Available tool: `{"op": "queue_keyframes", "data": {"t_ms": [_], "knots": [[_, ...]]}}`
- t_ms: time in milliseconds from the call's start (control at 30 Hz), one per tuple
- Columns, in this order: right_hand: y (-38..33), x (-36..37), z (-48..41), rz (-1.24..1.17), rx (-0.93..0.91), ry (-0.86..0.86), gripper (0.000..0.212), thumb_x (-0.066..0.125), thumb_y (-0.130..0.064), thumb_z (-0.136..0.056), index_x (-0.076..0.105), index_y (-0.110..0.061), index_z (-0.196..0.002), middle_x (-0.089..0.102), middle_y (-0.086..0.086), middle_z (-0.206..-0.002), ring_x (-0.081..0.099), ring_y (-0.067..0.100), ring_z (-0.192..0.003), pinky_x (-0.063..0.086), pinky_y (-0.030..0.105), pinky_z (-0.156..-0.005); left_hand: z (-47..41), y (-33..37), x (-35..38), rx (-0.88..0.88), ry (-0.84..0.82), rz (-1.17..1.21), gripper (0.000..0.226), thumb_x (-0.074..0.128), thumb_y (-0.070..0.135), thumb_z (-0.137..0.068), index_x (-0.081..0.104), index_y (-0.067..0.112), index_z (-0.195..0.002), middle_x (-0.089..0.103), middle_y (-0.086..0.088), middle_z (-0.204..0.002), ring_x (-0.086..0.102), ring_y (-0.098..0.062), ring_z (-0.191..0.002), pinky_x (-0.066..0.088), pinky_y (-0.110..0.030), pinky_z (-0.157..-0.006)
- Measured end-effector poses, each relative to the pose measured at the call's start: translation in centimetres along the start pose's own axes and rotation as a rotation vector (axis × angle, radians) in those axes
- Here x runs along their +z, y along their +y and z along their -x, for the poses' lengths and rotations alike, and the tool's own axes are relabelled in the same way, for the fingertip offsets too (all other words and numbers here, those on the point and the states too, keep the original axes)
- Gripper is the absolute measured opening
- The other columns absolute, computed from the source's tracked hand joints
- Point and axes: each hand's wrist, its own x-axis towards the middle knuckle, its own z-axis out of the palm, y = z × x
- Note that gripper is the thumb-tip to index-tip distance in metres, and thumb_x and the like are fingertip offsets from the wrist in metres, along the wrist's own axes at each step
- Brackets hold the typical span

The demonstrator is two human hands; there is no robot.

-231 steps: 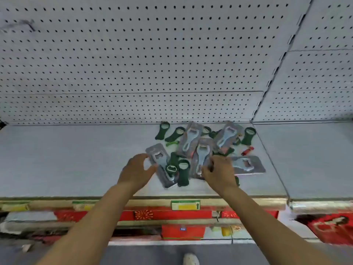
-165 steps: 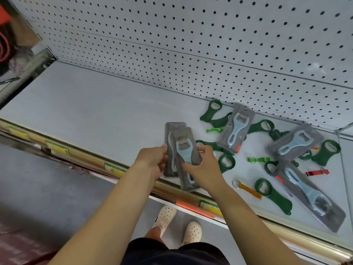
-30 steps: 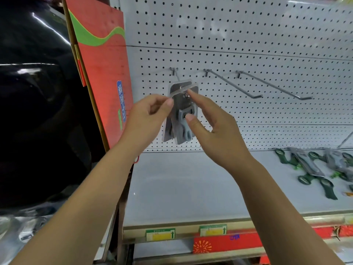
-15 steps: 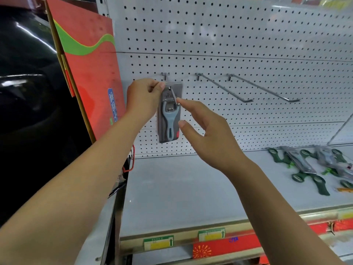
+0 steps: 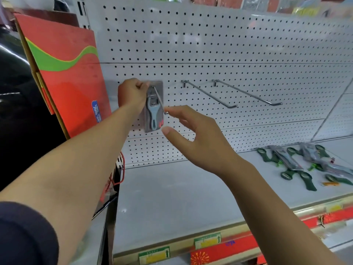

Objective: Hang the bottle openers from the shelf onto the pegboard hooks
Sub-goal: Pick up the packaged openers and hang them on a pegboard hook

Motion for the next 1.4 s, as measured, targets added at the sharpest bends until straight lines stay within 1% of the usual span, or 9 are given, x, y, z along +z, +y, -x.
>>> {"op": "queue_keyframes", "data": {"t_ms": [167,267,367,433,500,633,800,1133,1400], "knots": [[0.3,-0.4,0.1,0.027,-0.032,0.014,0.048,0.063,-0.045,-0.095,0.052,-0.037,-0.141,0.056,-0.024,-0.14,0.049,-0.006,-0.13,0.041,0.027,-0.113,1.4,0.3,-0.8,0.01,-0.008,0.054,0.029,0.059,0.031,-0.1,0.065,0.007,-0.113,0.07,-0.009,-0.105,0.064,-0.024,-0.095,0.039,-0.022,-0.075],[1.9,-1.3,0.4,0.056,-0.012,0.026,0.047,0.063,-0.043,-0.096,0.052,-0.038,-0.141,0.053,-0.027,-0.141,0.046,-0.009,-0.13,0.039,0.023,-0.113,4.9,0.1,-1.7,0.087,-0.056,0.032,0.031,0.058,0.022,-0.1,0.06,0.008,-0.128,0.065,-0.005,-0.118,0.059,-0.016,-0.105,0.037,-0.017,-0.081],[4.9,-2.2,1.1,0.178,0.027,0.02,0.049,0.062,-0.043,-0.096,0.05,-0.035,-0.143,0.05,-0.025,-0.146,0.044,-0.008,-0.132,0.037,0.021,-0.114,8.0,-1.9,-2.1,0.194,-0.14,-0.113,0.033,0.057,0.025,-0.099,0.064,0.011,-0.128,0.065,-0.009,-0.129,0.057,-0.027,-0.119,0.04,-0.027,-0.091],[7.3,-2.9,2.0,0.264,0.058,0.004,0.051,0.062,-0.043,-0.096,0.049,-0.033,-0.144,0.05,-0.021,-0.148,0.043,-0.004,-0.136,0.034,0.02,-0.114,10.0,-3.4,-2.4,0.251,-0.217,-0.202,0.039,0.056,0.036,-0.097,0.065,0.014,-0.127,0.066,-0.006,-0.13,0.057,-0.028,-0.123,0.047,-0.036,-0.101],[9.5,-3.7,3.3,0.315,0.099,-0.014,0.053,0.063,-0.044,-0.095,0.048,-0.032,-0.145,0.05,-0.019,-0.148,0.043,-0.002,-0.137,0.033,0.022,-0.114,12.3,-4.4,-2.2,0.295,-0.289,-0.269,0.045,0.055,0.046,-0.096,0.065,0.016,-0.129,0.067,-0.003,-0.13,0.058,-0.026,-0.122,0.049,-0.042,-0.102],[14.0,-6.1,5.9,0.366,0.235,-0.078,0.062,0.065,-0.045,-0.094,0.042,-0.031,-0.15,0.045,-0.015,-0.152,0.038,0.005,-0.141,0.026,0.019,-0.112,17.4,-3.3,-0.2,0.375,-0.362,-0.384,0.051,0.057,0.045,-0.094,0.063,0.012,-0.133,0.063,-0.008,-0.138,0.054,-0.03,-0.128,0.046,-0.047,-0.106],[19.0,-11.6,10.6,0.403,0.395,-0.099,0.067,0.066,-0.044,-0.093,0.04,-0.026,-0.152,0.042,-0.008,-0.156,0.035,0.014,-0.145,0.025,0.026,-0.114,23.2,0.2,5.2,0.387,-0.486,-0.429,0.054,0.053,0.05,-0.096,0.058,0.017,-0.139,0.055,-0.005,-0.147,0.047,-0.027,-0.137,0.037,-0.047,-0.113],[28.4,-28.3,23.1,0.474,0.652,-0.049,0.063,0.067,-0.043,-0.094,0.044,-0.022,-0.149,0.049,0.0,-0.151,0.042,0.022,-0.141,0.033,0.034,-0.111,35.3,12.5,21.3,0.365,-0.705,-0.305,0.057,0.049,0.05,-0.101,0.041,0.026,-0.152,0.035,0.004,-0.161,0.026,-0.017,-0.149,0.021,-0.041,-0.119],[35.2,-37.2,29.2,0.417,0.756,0.099,0.052,0.064,-0.039,-0.096,0.052,-0.021,-0.143,0.051,-0.003,-0.149,0.044,0.017,-0.14,0.027,0.022,-0.102,42.2,19.0,31.6,0.293,-0.784,-0.263,0.059,0.051,0.048,-0.1,0.042,0.021,-0.151,0.039,0.001,-0.159,0.029,-0.019,-0.147,0.029,-0.042,-0.119]]}}
